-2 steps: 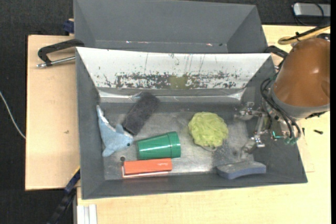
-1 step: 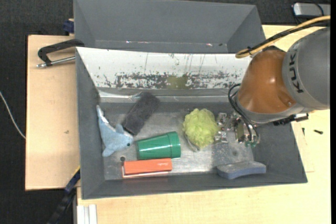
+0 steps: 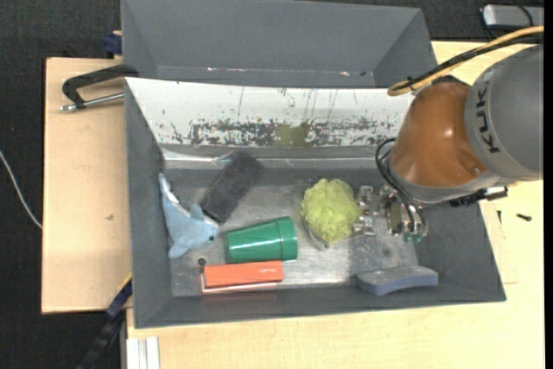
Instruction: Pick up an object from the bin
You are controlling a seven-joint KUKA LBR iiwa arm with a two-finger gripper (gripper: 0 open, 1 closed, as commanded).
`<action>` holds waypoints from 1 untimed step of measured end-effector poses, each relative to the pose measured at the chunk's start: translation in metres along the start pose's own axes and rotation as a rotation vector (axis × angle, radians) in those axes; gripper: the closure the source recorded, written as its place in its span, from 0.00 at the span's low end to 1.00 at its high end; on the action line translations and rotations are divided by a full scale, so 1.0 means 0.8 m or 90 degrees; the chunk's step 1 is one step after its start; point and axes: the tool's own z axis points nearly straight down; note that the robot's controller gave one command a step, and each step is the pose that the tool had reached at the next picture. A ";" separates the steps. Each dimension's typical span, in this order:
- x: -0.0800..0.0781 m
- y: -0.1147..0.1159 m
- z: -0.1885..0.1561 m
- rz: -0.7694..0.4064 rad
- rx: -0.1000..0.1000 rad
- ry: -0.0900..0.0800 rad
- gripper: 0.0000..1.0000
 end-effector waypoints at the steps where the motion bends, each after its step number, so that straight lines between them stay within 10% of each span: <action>1: -0.004 -0.011 -0.194 -0.020 0.001 -0.001 1.00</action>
Offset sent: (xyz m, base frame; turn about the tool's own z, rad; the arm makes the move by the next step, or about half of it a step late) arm 0.0000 0.0000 0.0000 0.0000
